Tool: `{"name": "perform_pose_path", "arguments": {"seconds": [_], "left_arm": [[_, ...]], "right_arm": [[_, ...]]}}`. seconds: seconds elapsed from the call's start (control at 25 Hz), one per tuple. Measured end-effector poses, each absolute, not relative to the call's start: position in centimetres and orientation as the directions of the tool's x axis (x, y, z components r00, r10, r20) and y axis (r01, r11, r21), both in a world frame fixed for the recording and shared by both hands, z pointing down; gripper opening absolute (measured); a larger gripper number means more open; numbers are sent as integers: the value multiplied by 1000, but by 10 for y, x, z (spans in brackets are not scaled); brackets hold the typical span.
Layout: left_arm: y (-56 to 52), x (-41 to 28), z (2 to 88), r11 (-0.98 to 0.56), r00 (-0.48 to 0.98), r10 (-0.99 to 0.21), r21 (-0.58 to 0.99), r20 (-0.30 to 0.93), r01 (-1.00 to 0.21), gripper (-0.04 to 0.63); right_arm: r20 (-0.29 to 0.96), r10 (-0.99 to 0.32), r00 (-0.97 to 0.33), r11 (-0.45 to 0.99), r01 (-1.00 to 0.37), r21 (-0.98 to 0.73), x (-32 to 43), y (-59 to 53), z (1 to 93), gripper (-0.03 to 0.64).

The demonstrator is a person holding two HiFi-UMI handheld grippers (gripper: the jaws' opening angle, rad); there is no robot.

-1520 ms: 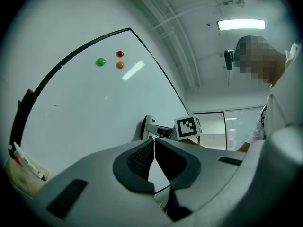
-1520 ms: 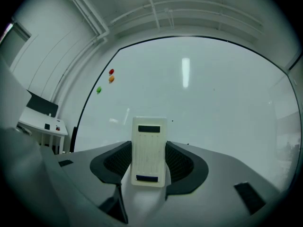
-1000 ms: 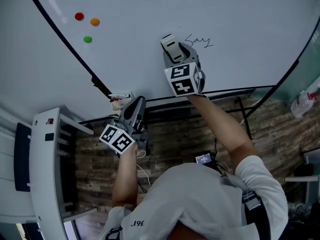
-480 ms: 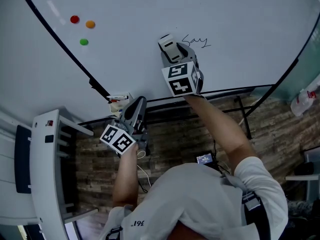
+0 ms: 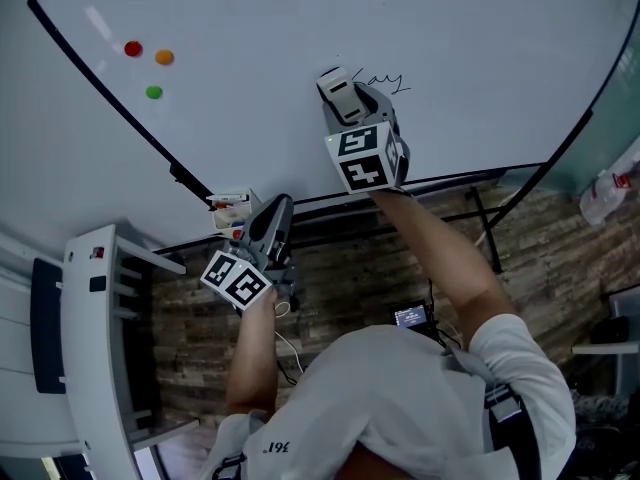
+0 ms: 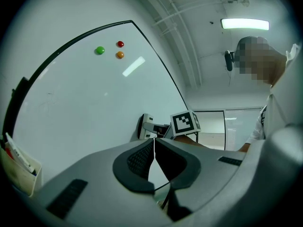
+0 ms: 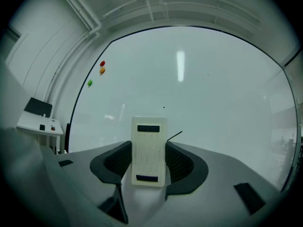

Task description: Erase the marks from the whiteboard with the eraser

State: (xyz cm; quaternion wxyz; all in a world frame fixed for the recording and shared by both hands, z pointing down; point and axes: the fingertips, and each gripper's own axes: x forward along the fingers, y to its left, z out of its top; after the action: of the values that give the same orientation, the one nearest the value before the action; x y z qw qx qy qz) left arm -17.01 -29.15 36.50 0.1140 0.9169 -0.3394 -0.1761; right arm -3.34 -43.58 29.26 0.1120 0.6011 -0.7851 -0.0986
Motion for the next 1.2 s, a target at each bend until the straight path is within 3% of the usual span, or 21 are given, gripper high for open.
{"name": "perform_pose_path", "arguments": {"seconds": [1.2], "left_arm": [[-294, -109, 362, -780, 750, -616, 323, -240, -536, 14]], "right_arm": [[59, -985, -164, 174, -943, 285, 56, -431, 296, 239]]}}
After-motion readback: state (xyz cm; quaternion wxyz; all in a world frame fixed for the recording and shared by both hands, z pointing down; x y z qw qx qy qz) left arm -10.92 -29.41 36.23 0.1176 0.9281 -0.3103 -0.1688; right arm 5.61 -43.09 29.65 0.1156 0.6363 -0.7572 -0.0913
